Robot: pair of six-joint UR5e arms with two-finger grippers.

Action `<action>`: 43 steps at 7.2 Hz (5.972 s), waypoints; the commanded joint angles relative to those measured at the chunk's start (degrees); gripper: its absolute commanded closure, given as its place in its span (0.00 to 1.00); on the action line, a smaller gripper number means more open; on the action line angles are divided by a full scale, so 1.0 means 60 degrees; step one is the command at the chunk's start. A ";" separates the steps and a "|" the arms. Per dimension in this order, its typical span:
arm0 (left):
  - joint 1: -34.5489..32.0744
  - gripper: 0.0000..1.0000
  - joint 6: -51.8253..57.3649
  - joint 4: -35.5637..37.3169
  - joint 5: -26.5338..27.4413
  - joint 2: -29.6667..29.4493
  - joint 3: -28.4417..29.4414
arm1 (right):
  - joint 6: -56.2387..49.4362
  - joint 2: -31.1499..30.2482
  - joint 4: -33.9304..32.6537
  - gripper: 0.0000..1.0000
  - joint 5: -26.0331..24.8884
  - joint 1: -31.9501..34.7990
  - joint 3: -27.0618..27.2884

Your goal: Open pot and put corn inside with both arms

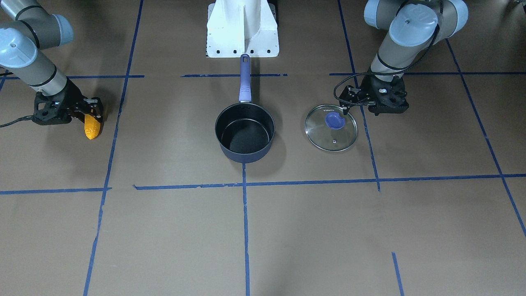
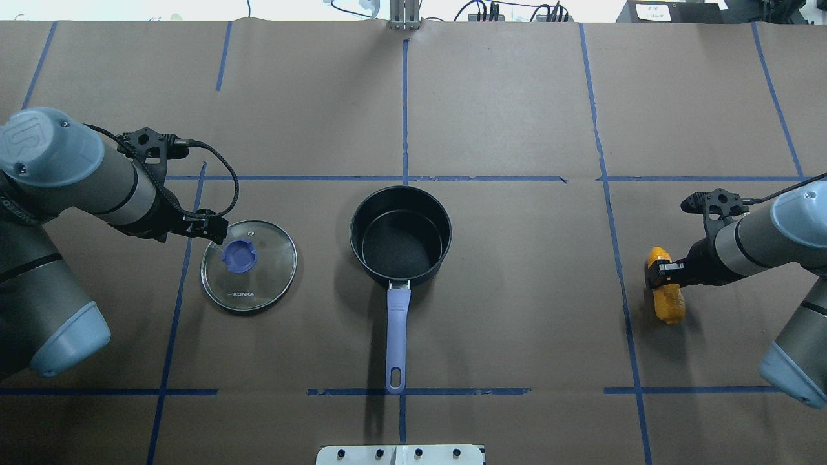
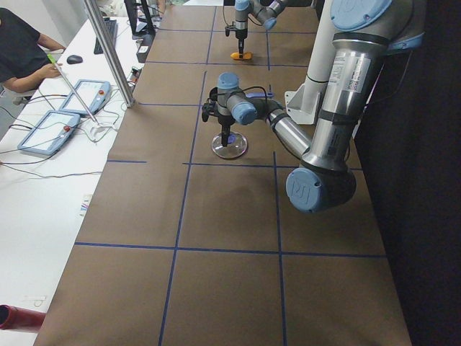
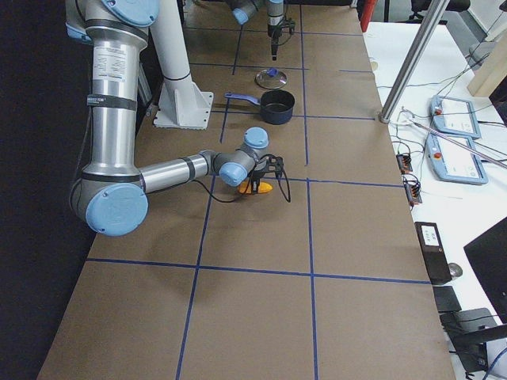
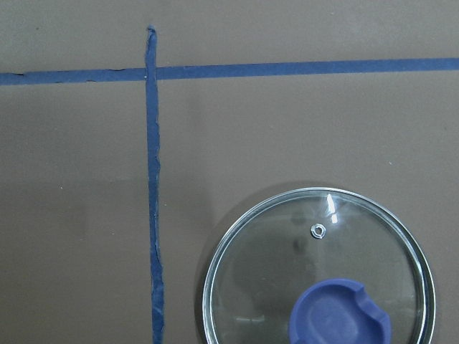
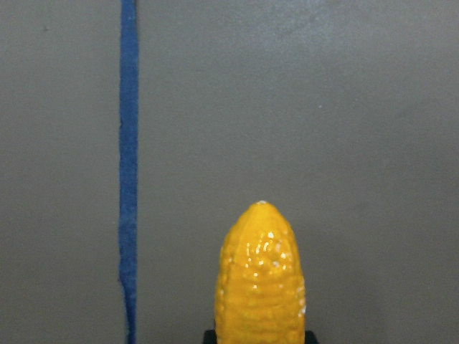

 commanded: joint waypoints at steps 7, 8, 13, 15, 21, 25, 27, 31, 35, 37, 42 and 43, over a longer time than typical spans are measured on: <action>-0.0159 0.00 -0.0014 0.0275 0.0018 0.0005 -0.0411 | 0.4214 0.7381 -0.3327 1.00 -0.0585 -0.1318 -0.1260; -0.0173 0.00 -0.0014 0.0275 0.0004 0.0005 -0.0426 | 0.4229 0.7514 -0.3313 1.00 -0.0719 -0.1349 -0.1437; -0.0917 0.00 0.1265 0.0421 -0.0127 0.0471 -0.0470 | 0.4332 0.7970 -0.3225 0.01 -0.1380 -0.1789 -0.2055; -0.2522 0.00 0.4522 0.0422 -0.0668 0.1509 -0.0339 | 0.4230 0.6605 -0.3341 0.00 0.0277 -0.0612 -0.0644; -0.7554 0.00 1.1471 0.1428 -0.3023 0.1148 0.3471 | -0.7058 -0.0272 -0.3836 0.00 0.3308 0.5512 0.0398; -0.7570 0.00 1.0991 0.1974 -0.3801 0.1249 0.3339 | -1.0946 -0.0526 -0.5290 0.00 0.2811 0.7497 -0.0428; -0.7571 0.00 0.9846 0.1916 -0.3952 0.1671 0.2800 | -1.0947 -0.0555 -0.5290 0.00 0.2591 0.7498 -0.0458; -0.7483 0.00 0.9874 0.1829 -0.4256 0.2478 0.2328 | -1.0816 -0.0585 -0.5232 0.00 0.2576 0.7483 -0.0604; -0.7483 0.00 0.9874 0.1828 -0.4434 0.2451 0.2342 | -1.0801 -0.0497 -0.5202 0.00 0.2649 0.7483 -0.0560; -0.7512 0.00 0.9874 0.1857 -0.4420 0.2364 0.2226 | -1.0801 -0.0468 -0.5188 0.00 0.2605 0.7483 -0.0575; -0.7644 0.00 0.9874 0.1960 -0.3468 0.2466 0.2138 | -1.0786 -0.0292 -0.5188 0.00 0.2590 0.7483 -0.0604; -0.7644 0.00 0.9874 0.1945 -0.3454 0.2422 0.2137 | -1.0800 -0.0306 -0.5188 0.00 0.2590 0.7483 -0.0619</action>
